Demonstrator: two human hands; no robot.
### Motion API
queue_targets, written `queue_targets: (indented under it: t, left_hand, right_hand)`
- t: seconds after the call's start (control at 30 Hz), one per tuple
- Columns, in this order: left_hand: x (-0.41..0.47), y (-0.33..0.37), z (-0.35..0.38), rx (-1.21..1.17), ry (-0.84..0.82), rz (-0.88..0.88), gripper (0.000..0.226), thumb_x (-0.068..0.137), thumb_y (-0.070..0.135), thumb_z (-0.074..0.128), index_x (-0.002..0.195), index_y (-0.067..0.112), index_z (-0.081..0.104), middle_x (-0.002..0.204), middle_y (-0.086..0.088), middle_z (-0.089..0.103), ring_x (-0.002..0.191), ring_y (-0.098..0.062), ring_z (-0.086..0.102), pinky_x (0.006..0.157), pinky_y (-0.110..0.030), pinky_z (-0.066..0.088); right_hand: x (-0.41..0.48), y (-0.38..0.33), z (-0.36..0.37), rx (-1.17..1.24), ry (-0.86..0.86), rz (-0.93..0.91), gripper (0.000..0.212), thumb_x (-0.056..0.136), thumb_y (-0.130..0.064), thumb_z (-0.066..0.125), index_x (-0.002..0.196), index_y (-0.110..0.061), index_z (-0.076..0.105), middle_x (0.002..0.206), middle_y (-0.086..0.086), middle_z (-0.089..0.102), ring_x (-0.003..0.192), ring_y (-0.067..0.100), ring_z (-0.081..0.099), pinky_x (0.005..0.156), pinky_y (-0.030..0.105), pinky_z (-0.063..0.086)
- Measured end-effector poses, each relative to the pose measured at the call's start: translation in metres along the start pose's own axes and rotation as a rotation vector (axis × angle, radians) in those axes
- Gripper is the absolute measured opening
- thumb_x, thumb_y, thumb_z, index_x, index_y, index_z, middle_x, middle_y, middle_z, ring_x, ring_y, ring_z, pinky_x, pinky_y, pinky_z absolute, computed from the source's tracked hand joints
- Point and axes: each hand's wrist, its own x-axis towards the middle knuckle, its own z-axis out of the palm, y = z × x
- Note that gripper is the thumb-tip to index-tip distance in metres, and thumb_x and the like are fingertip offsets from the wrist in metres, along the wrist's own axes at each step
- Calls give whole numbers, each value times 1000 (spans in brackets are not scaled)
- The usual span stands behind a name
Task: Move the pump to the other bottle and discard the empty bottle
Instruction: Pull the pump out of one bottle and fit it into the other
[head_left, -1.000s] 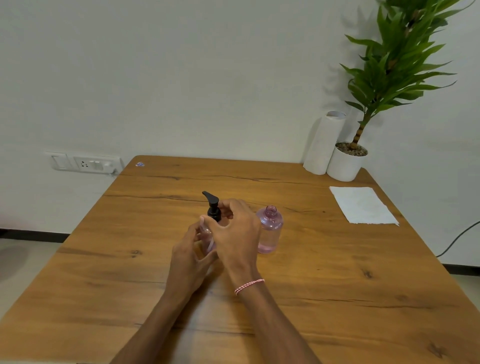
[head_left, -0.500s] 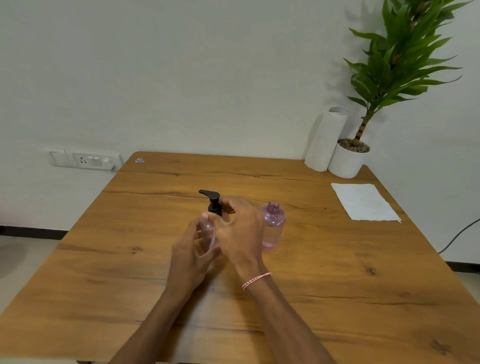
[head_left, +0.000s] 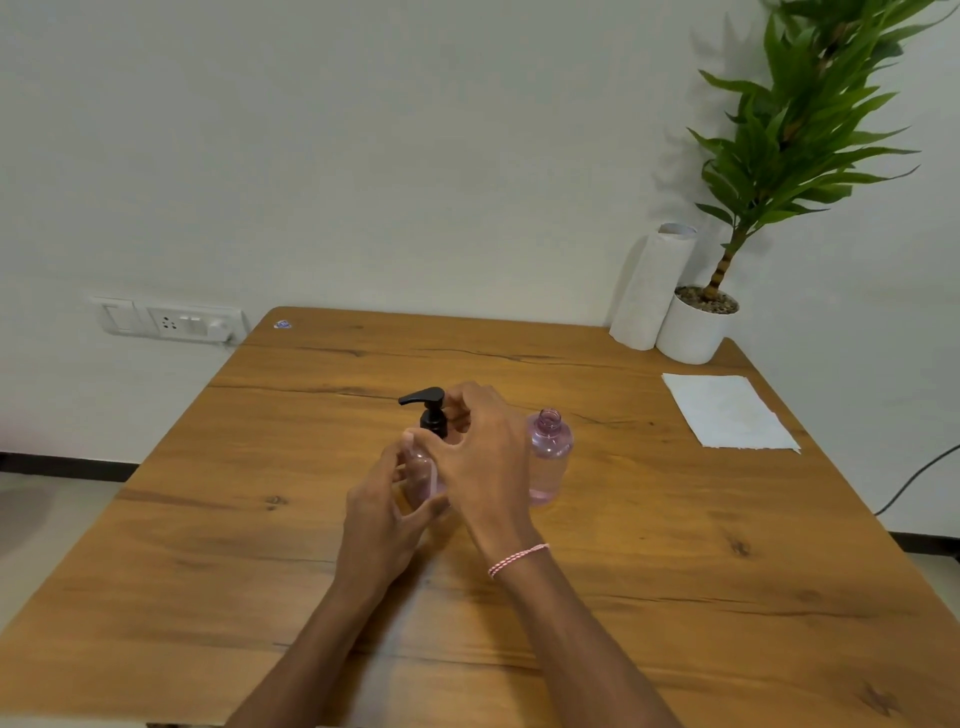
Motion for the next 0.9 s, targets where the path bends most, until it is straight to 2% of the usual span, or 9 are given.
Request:
queue_targets:
  t: [0.13, 0.27, 0.33, 0.4, 0.5, 0.67, 0.73, 0.8, 0.9]
  left_hand:
    - [0, 2, 1, -2, -4, -1, 71, 71, 57, 77, 134, 29, 59, 113, 18, 73, 103, 6, 68, 80, -6, 47]
    - [-1, 5, 2, 1, 4, -10, 68, 76, 47, 85, 134, 26, 60, 116, 17, 73, 107, 7, 67, 83, -5, 48]
    - [-2, 7, 3, 31, 14, -10, 59, 78, 38, 85, 130, 32, 57, 114, 16, 72, 107, 12, 65, 82, -4, 48]
    - [-3, 7, 3, 69, 11, -14, 59, 80, 25, 87, 127, 35, 52, 112, 20, 68, 104, 18, 63, 82, -3, 49]
    - [-1, 1, 3, 66, 7, -37, 57, 78, 17, 90, 123, 28, 56, 109, 19, 72, 102, 8, 69, 79, -6, 49]
    - [-1, -1, 2, 61, 22, -21, 62, 77, 22, 89, 132, 22, 60, 116, 12, 75, 106, 0, 70, 85, -14, 54]
    - [-1, -3, 2, 56, 22, -22, 66, 77, 26, 90, 136, 23, 58, 117, 11, 75, 107, -2, 71, 87, -19, 56]
    - [-1, -2, 2, 59, 23, -24, 68, 78, 29, 89, 138, 23, 57, 120, 10, 74, 107, 0, 70, 88, -21, 57]
    - [-2, 2, 2, 80, 33, -14, 66, 78, 35, 86, 135, 23, 56, 121, 8, 73, 107, 0, 68, 90, -25, 59]
  right_hand:
    - [-10, 12, 3, 89, -12, -23, 27, 83, -17, 83, 108, -22, 75, 99, -9, 74, 93, 10, 65, 86, 34, 54]
    - [-17, 18, -2, 94, -73, -71, 35, 96, -17, 72, 131, -22, 72, 108, -12, 69, 105, 12, 60, 91, 20, 46]
    - [-14, 15, -4, 83, -93, -83, 35, 92, -36, 78, 125, -25, 72, 113, -16, 69, 106, 8, 61, 93, 23, 49]
    - [-10, 9, -3, 71, -80, -69, 43, 81, -49, 86, 113, -23, 72, 111, -14, 66, 99, 3, 61, 86, 19, 51]
    - [-4, 5, 4, 86, 13, -15, 41, 72, -38, 94, 100, -22, 70, 100, -9, 62, 86, 5, 59, 77, 27, 53]
    - [-9, 14, 4, 93, 27, -45, 25, 80, -22, 88, 100, -20, 75, 92, -11, 69, 87, 8, 60, 80, 31, 50]
    - [-15, 20, 2, 107, -13, -55, 25, 88, -21, 83, 111, -17, 77, 100, -11, 70, 95, 6, 58, 87, 32, 50]
    - [-15, 22, 1, 108, -67, -49, 33, 90, -31, 82, 119, -19, 74, 109, -7, 72, 103, 9, 61, 92, 33, 52]
    - [-10, 15, 3, 111, -23, -49, 47, 78, -49, 89, 106, -19, 67, 101, -7, 67, 93, 9, 60, 80, 20, 49]
